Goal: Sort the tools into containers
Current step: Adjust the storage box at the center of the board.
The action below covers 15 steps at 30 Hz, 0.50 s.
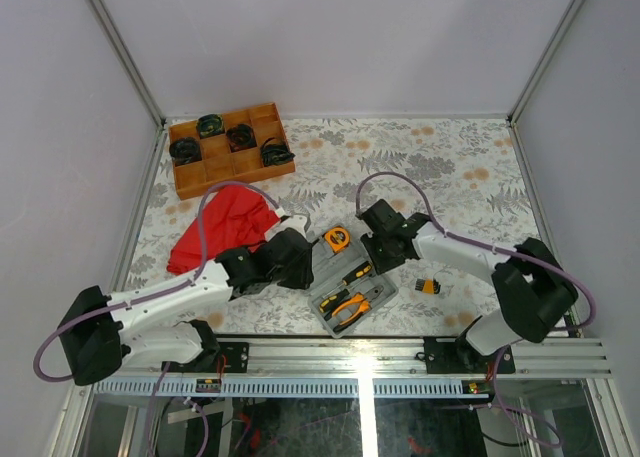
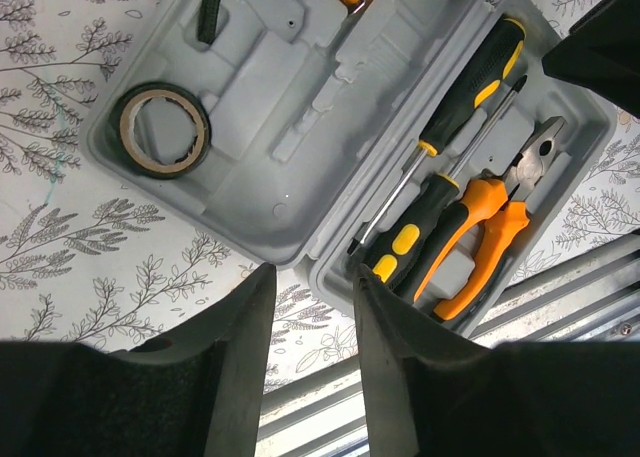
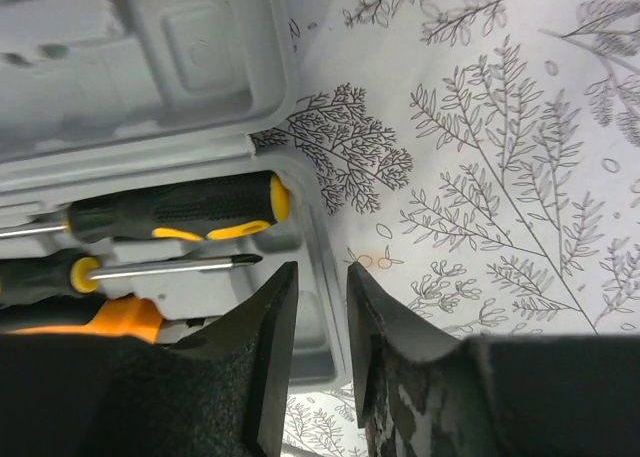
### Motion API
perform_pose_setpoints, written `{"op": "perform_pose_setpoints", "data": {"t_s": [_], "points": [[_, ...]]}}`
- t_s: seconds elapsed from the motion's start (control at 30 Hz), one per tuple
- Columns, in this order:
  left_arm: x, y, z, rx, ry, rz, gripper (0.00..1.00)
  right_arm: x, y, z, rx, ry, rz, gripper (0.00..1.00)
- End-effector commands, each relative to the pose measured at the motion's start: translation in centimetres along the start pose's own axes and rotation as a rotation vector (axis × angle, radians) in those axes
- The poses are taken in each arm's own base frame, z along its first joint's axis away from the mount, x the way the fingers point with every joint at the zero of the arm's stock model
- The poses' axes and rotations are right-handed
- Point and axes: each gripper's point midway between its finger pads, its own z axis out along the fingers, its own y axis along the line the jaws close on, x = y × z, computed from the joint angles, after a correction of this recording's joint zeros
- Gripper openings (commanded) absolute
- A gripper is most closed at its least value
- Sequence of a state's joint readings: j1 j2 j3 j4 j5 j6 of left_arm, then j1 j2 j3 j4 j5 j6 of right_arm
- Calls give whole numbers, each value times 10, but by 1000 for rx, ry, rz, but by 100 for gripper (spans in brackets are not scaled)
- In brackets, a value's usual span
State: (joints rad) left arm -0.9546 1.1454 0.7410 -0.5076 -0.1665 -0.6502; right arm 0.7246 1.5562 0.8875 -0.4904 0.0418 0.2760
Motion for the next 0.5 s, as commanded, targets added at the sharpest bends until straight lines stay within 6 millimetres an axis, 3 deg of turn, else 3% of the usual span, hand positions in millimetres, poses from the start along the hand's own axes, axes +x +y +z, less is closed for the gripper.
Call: {"op": "perform_pose_setpoints", "data": {"t_s": [0.0, 0.17, 0.47], "points": [[-23, -24, 3, 78, -61, 26, 36, -27, 2, -31, -21, -150, 61, 36], [-14, -41, 10, 109, -24, 112, 38, -31, 7, -42, -65, -210, 78, 39], [25, -61, 33, 89, 70, 264, 39, -24, 20, -47, -150, -231, 130, 39]]}}
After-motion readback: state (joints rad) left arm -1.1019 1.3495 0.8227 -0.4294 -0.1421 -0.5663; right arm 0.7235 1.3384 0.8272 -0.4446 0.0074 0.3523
